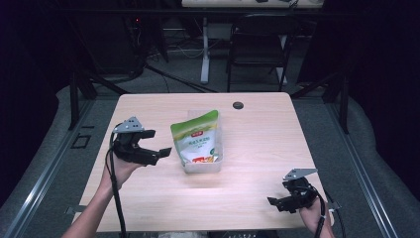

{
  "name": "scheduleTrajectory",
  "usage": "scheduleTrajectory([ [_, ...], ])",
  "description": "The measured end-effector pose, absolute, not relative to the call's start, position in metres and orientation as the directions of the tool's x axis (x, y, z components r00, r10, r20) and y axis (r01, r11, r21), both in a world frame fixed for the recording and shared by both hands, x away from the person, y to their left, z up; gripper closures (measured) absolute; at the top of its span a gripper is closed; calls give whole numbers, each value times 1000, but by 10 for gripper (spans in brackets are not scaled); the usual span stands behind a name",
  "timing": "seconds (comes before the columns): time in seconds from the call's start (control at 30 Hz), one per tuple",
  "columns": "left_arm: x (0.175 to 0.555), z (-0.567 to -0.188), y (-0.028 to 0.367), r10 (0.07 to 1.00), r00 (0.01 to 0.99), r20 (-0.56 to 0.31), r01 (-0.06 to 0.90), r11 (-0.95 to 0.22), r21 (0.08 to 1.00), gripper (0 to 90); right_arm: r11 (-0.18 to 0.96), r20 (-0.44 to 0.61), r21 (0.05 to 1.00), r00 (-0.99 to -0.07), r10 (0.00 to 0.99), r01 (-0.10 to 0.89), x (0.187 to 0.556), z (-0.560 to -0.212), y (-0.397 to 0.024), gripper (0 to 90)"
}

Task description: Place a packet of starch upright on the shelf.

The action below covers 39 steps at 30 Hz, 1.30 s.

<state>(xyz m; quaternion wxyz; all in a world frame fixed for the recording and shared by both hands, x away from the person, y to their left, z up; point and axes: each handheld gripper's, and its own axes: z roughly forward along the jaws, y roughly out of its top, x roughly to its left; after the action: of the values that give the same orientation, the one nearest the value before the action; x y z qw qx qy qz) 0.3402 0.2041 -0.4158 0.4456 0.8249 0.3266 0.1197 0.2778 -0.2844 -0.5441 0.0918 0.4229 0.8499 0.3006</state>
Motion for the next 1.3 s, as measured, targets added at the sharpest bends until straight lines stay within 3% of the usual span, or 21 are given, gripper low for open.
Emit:
scheduleTrajectory([
  [0.8,301,-472,259,743,646,-173,594,-347,726,69,461,99,589,-626,774,664,277,-545,-283,150],
  [1.3,294,-502,268,796,576,-187,659,-317,682,64,468,101,581,-629,771,666,277,-546,-282,150],
])
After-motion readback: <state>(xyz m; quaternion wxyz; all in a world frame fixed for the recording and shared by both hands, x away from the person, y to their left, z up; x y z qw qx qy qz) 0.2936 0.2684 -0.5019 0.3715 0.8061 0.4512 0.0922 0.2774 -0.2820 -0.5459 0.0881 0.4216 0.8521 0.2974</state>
